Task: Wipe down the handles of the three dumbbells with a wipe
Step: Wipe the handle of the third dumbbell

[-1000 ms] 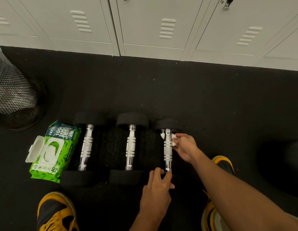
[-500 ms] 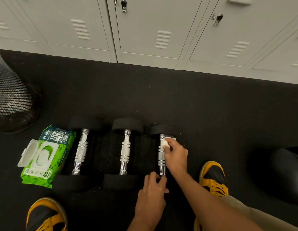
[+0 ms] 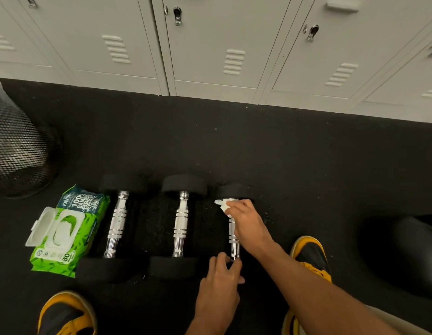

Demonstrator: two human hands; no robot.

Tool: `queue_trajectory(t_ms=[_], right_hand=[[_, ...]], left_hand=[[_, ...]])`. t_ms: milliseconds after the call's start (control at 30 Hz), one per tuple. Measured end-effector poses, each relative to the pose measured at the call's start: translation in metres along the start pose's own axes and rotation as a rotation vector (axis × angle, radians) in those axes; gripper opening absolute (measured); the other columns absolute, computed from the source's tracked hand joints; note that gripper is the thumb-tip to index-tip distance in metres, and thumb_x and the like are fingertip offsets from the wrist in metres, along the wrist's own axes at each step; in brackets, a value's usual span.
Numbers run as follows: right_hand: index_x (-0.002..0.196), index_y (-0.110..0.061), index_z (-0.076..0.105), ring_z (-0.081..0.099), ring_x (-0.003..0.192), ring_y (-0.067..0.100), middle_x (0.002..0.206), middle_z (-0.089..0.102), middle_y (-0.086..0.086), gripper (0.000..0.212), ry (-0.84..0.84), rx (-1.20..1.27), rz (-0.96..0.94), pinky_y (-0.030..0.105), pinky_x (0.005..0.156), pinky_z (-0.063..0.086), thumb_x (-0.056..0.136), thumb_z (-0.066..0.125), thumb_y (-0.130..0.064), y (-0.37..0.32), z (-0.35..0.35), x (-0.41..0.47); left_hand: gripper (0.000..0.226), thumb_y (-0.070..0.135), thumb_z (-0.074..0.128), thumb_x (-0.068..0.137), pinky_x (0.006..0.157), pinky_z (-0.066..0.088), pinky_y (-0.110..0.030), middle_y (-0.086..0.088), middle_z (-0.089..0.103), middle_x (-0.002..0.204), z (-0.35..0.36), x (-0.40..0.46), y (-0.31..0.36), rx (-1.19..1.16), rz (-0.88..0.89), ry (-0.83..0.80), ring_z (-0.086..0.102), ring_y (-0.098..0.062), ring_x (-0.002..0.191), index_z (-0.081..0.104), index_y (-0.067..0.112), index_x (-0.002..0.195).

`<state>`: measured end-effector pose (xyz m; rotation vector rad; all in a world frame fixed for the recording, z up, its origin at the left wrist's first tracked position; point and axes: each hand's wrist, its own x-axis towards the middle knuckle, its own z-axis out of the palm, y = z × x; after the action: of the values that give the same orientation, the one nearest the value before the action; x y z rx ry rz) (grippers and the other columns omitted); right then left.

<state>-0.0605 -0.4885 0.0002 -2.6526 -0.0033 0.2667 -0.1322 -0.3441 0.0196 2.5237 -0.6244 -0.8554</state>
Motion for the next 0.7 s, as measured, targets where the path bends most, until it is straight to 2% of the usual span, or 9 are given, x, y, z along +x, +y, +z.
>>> queue_trajectory(t_ms=[100, 233, 467, 700], right_hand=[[0.136, -0.013, 0.055, 0.040, 0.126, 0.020, 0.144, 0.051, 0.002, 0.051, -0.099, -0.043, 0.024, 0.031, 0.105, 0.043, 0.089, 0.052, 0.008, -0.002, -0.006, 0.005], [0.151, -0.018, 0.034, 0.036, 0.127, 0.021, 0.148, 0.041, 0.001, 0.069, -0.160, -0.052, 0.080, 0.033, 0.107, 0.040, 0.089, 0.056, 0.003, -0.008, -0.007, 0.009], [0.137, -0.012, 0.053, 0.036, 0.121, 0.023, 0.137, 0.040, 0.003, 0.051, -0.198, -0.086, 0.128, 0.034, 0.101, 0.045, 0.089, 0.056, 0.003, -0.013, -0.005, 0.013], [0.136, -0.013, 0.056, 0.036, 0.118, 0.022, 0.135, 0.045, 0.003, 0.048, -0.201, -0.079, 0.119, 0.033, 0.103, 0.042, 0.091, 0.056, 0.001, -0.015, -0.002, 0.007]], left_hand=[[0.045, 0.027, 0.051, 0.100, 0.090, 0.046, -0.026, 0.004, 0.031, 0.140, 0.000, 0.000, -0.001, 0.000, -0.001, -0.007, 0.031, -0.011, 0.128, 0.036, 0.032, 0.141], [0.046, 0.027, 0.052, 0.100, 0.090, 0.046, -0.026, 0.003, 0.030, 0.141, 0.000, 0.001, -0.001, 0.010, 0.001, -0.016, 0.031, -0.012, 0.129, 0.035, 0.032, 0.143], [0.051, 0.025, 0.055, 0.098, 0.092, 0.045, -0.029, 0.003, 0.029, 0.143, 0.002, 0.002, -0.002, 0.021, -0.017, -0.028, 0.030, -0.014, 0.131, 0.034, 0.033, 0.143], [0.048, 0.025, 0.054, 0.098, 0.092, 0.046, -0.029, 0.002, 0.029, 0.142, 0.001, 0.002, -0.002, 0.025, -0.012, -0.035, 0.030, -0.014, 0.131, 0.035, 0.032, 0.141]])
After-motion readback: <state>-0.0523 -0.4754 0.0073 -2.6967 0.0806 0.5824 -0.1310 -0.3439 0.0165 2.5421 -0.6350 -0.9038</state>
